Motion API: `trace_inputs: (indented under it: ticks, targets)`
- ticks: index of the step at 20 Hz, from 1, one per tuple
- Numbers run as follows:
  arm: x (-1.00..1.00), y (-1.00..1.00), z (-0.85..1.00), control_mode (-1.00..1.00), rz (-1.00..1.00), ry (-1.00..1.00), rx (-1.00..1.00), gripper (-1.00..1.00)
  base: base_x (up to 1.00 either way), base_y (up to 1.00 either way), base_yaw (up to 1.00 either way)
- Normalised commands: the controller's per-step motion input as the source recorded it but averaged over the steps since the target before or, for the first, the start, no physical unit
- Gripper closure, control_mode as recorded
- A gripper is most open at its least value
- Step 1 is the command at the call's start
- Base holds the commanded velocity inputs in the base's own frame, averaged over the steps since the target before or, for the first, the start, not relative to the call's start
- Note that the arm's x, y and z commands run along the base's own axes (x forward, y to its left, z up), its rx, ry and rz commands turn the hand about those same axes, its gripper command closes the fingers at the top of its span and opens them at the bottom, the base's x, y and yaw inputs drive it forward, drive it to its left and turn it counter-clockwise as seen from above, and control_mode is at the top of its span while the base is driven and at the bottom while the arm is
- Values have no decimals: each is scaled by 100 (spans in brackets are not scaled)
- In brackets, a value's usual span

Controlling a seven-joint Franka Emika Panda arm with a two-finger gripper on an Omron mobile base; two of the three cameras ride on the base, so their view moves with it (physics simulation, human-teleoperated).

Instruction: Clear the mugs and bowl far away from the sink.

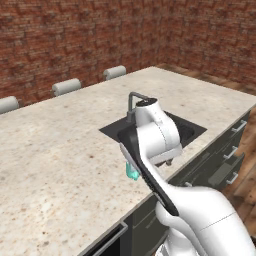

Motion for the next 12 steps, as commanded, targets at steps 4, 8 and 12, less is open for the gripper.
trace_inputs:
  ticks: [4, 8, 12]
  targets:
    - [40, 23, -48, -100, 0, 1, 8, -100, 0, 0, 0]
    - [29, 28, -50, -100, -2, 0, 11, -100, 0, 0, 0]
    - [20, 8, -34, -100, -15, 0, 3, -100, 0, 0, 0]
